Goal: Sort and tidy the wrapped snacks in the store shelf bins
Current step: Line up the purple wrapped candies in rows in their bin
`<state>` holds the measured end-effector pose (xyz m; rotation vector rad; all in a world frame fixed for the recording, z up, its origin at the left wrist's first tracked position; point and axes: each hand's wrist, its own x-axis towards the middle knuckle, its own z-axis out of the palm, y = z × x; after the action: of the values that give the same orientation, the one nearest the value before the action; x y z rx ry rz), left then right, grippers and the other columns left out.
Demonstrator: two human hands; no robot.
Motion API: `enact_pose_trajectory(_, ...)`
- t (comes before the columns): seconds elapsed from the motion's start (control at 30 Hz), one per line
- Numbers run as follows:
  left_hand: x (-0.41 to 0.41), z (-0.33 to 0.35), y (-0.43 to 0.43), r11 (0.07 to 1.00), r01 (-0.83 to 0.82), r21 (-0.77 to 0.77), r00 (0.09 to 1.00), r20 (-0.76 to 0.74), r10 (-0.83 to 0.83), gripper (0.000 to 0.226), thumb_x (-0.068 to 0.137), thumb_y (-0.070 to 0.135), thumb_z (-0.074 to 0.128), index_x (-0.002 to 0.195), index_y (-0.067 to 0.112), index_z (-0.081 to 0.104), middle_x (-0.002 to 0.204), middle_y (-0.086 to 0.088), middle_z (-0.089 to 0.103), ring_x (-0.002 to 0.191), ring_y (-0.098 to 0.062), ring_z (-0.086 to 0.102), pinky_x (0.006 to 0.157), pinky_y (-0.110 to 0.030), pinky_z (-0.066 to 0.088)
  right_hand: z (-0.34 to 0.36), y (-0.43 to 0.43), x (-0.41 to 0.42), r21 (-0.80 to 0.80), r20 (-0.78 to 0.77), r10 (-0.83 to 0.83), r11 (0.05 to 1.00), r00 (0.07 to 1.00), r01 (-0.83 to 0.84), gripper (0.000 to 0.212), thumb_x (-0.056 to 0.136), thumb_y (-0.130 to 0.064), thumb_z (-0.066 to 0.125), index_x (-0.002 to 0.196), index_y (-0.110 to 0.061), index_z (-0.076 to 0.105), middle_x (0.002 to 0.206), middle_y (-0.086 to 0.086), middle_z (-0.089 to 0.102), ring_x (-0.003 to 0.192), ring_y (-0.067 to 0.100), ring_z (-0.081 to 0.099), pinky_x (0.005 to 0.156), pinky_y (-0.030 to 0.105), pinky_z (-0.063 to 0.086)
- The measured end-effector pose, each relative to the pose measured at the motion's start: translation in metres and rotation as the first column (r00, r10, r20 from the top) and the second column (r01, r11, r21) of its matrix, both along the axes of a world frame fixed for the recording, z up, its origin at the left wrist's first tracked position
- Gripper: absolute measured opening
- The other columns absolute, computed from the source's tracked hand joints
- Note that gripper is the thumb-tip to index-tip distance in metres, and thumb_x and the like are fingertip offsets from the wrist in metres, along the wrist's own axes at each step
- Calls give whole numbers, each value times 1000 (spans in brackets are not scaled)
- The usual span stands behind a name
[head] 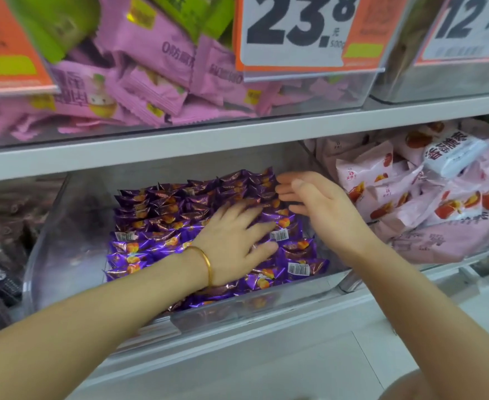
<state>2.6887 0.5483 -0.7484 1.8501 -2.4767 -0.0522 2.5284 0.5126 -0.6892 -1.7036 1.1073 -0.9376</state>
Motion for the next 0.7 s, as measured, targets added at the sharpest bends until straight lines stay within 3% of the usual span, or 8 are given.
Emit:
enact_pose_trajectory(0.07, -1, 0, -15, 998, -68, -9, 998, 2, 68, 79, 80, 68, 0, 147, 32, 21, 158, -2, 11, 145, -23, 0, 118, -43, 2, 0, 0, 3, 11, 40, -21, 1000, 999, 20, 25, 98, -12, 37, 109, -14, 60, 105, 5, 65, 102, 16, 61, 96, 40, 47)
enact_pose_trajectory(0.17, -3, -7, -26, 982, -146, 119, 988, 67, 139, 68, 91, 63, 14, 150, 27, 8, 159, -5, 1, 146, -23, -6, 118, -43, -2, -1, -3, 5, 41, 52, -35, 999, 998, 33, 26, 98, -14, 37, 111, -13, 59, 106, 6, 65, 101, 16, 61, 95, 41, 48)
enact_pose_trajectory(0.37, 2, -11, -28, 978, -154, 144, 986, 83, 143, 68, 91, 62, 14, 149, 28, 4, 158, -8, -1, 146, -24, -4, 119, -42, -2, 1, -5, 8, 63, 33, -48, 997, 998, 46, 28, 97, -17, 37, 116, -17, 59, 108, 2, 64, 104, 16, 60, 98, 43, 46)
enact_pose_trajectory(0.57, 0, -14, -27, 978, -179, 103, 983, 45, 176, 69, 90, 65, 16, 149, 31, 7, 158, -7, 3, 146, -23, -3, 118, -42, -3, 2, -1, 8, 48, 6, -38, 998, 999, 37, 20, 96, -22, 39, 96, -22, 58, 103, 7, 64, 101, 23, 60, 95, 50, 45)
enact_pose_trajectory(0.7, 9, -14, -26, 971, -237, 19, 972, 15, 236, 77, 87, 69, 22, 149, 25, 10, 159, -5, 4, 146, -23, -1, 119, -44, 0, 0, 3, 9, 51, -18, -27, 998, 999, 28, 25, 97, -24, 38, 100, -13, 61, 101, 8, 64, 101, 25, 60, 95, 50, 45)
